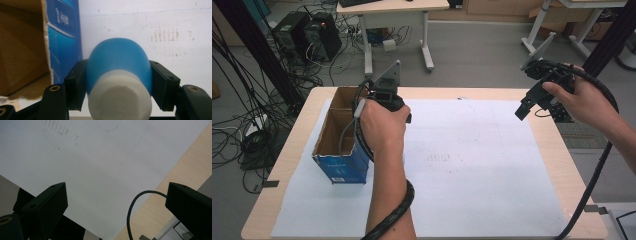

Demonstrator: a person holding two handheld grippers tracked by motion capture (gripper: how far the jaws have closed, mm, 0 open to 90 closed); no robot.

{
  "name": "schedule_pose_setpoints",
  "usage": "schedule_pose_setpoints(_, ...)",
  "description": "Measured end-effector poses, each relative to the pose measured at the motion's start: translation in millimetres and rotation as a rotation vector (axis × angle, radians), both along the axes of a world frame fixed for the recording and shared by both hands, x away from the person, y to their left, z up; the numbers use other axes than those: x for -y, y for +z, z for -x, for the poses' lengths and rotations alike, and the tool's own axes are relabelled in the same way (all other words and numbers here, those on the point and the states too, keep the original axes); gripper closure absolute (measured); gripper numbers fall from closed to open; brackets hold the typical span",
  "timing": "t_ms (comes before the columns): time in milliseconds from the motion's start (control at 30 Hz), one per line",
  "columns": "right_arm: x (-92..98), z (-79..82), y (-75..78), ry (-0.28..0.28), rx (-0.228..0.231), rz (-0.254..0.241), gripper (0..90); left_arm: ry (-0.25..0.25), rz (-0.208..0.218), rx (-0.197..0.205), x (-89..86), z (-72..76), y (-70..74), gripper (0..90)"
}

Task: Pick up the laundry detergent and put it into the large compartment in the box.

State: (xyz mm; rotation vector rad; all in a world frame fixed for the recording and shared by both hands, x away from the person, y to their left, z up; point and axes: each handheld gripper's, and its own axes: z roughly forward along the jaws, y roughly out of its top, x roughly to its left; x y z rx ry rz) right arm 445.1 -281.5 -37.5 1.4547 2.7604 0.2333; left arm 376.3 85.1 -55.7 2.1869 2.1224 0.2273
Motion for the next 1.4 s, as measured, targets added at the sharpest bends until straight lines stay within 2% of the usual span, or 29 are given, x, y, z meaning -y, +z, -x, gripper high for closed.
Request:
schedule_pose_setpoints(367, 0.0, -0.9, 4.3, -0.003, 0.006, -0.002, 4.1, -0.001, -0.005, 0.034, -4.6, 7.8, 48.4, 38.1)
schedule_pose_setpoints(633, -3.5, -0.6, 6.9, -0.002, 0.005, 0.004, 4.1, -0.003, -0.009, 0.062, -10.2, 16.6, 77.0, 38.1)
schedule_pose_setpoints(833, -7.3, -1.9, 7.3, -0.003, 0.003, 0.010, 4.1, -0.002, -0.019, 0.063, -15.8, 19.4, 93.1, 38.1)
schedule_pose_setpoints(1000, -11.7, -2.4, 7.1, 0.005, 0.006, 0.016, 4.1, 0.006, -0.025, 0.092, -21.6, 24.3, 110.0, 38.1)
schedule_pose_setpoints(1167, -15.9, -3.8, 6.5, 0.015, 0.003, 0.020, 4.1, 0.014, -0.013, 0.120, -31.4, 26.7, 123.8, 38.1)
schedule_pose_setpoints(1400, -13.5, -8.3, 9.5, 0.004, -0.004, 0.012, 4.1, 0.026, -0.012, 0.140, -43.8, 23.1, 137.9, 38.1)
